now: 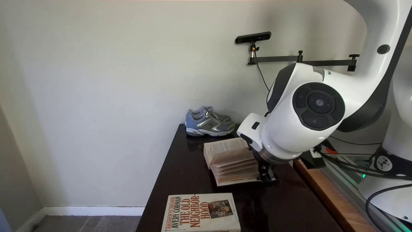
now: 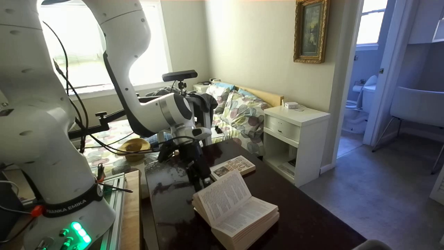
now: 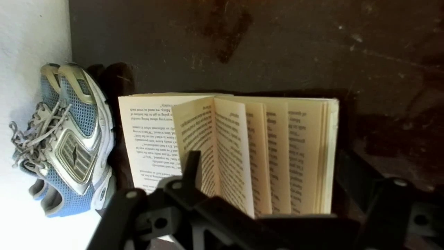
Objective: Close the open book.
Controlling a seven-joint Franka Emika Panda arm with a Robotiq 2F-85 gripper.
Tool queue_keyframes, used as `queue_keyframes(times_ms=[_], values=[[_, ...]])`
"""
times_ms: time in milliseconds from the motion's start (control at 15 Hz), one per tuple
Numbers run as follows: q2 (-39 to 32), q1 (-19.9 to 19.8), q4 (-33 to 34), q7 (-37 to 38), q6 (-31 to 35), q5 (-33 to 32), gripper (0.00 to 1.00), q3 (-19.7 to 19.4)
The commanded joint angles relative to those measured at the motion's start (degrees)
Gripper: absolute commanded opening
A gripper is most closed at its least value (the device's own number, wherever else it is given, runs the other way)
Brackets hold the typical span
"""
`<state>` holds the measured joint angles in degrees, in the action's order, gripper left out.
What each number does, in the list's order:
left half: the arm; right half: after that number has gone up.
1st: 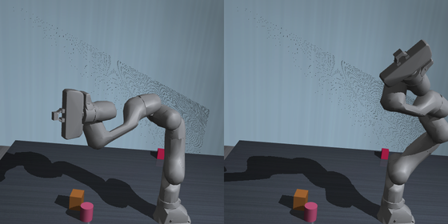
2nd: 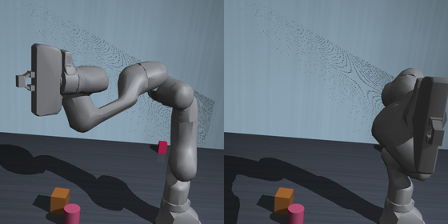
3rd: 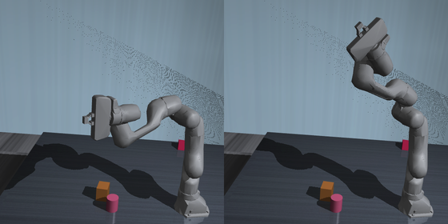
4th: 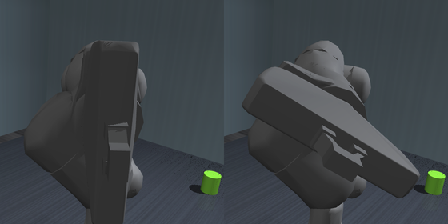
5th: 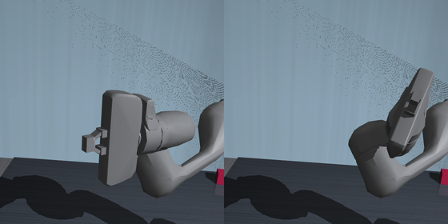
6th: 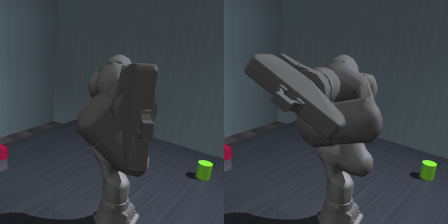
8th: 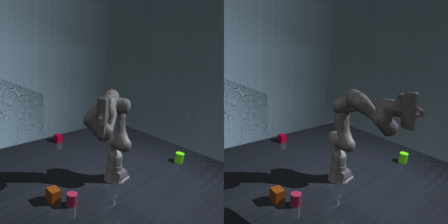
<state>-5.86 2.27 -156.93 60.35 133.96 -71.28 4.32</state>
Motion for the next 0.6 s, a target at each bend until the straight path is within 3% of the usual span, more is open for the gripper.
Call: queue_keyframes(times_ms=[0,200,267,333,533], values=[[-2.3,1.1,1.5,1.4,-1.8,-2.1,1.0,-0.2],[-3.2,1.6,1.9,1.2,-3.9,-2.1,1.0,-0.1],[-3.4,1.7,2.0,1.1,-4.2,-2.2,0.89,-0.1],[-3.7,1.8,2.1,1.0,-4.7,-2.1,0.72,-0.1],[-4.4,2.1,2.4,1.0,-5.5,-2.2,0.51,0.0]])
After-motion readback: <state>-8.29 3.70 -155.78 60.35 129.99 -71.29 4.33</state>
